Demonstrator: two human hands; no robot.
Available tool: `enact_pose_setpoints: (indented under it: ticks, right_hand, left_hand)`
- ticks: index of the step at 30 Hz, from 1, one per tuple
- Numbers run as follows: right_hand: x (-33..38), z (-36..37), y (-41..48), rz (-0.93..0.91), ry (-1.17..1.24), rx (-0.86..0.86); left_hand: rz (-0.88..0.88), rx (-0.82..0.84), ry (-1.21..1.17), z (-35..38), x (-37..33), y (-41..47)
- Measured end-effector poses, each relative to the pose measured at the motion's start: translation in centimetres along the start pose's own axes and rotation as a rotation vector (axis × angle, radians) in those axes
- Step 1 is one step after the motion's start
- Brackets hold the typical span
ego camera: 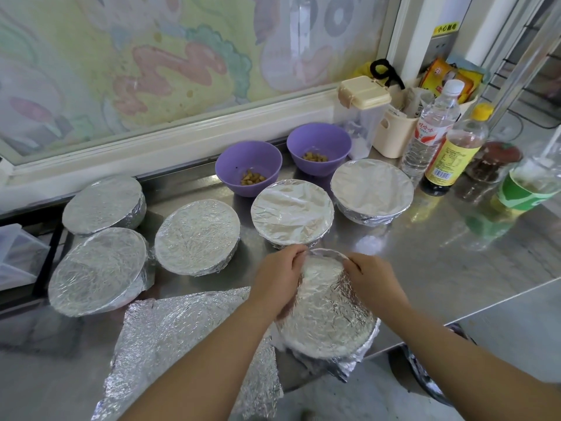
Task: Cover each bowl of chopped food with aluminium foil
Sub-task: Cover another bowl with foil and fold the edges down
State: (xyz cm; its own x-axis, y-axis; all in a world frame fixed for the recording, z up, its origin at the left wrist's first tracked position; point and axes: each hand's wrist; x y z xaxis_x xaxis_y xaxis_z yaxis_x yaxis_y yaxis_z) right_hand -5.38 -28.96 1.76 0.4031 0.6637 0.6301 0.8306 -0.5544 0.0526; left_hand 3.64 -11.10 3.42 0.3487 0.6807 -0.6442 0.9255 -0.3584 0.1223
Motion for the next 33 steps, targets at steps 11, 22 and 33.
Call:
enact_pose_setpoints:
  ticks: [11,22,33]
  right_hand:
    - [2.0,-1.1,1.4,-0.026,0.089,0.065]
    - [0.2,-0.1,0.2,0.163,0.137,0.040]
    - [-1.1,-5.3,-0.6,0.139,-0.021,0.155]
  left_hand:
    - [0.052,-0.057,0.312,1.7,-0.2,-6.1]
    - [0.075,0.034,0.285,1.2,-0.1,-4.5]
    - [0.731,-0.158,0.199,1.0,-0.8,-3.6]
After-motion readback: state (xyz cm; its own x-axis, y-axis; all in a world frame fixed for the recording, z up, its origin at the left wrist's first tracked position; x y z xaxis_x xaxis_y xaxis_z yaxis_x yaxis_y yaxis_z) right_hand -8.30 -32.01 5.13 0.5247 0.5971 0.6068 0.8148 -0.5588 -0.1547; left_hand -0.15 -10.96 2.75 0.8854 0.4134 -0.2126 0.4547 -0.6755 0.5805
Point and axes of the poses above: each hand's wrist, its own y-axis towards the middle knuckle, its own z-axis out of the palm, x = y × z, and after that the axes turned 14 degrees about -x, right-handed
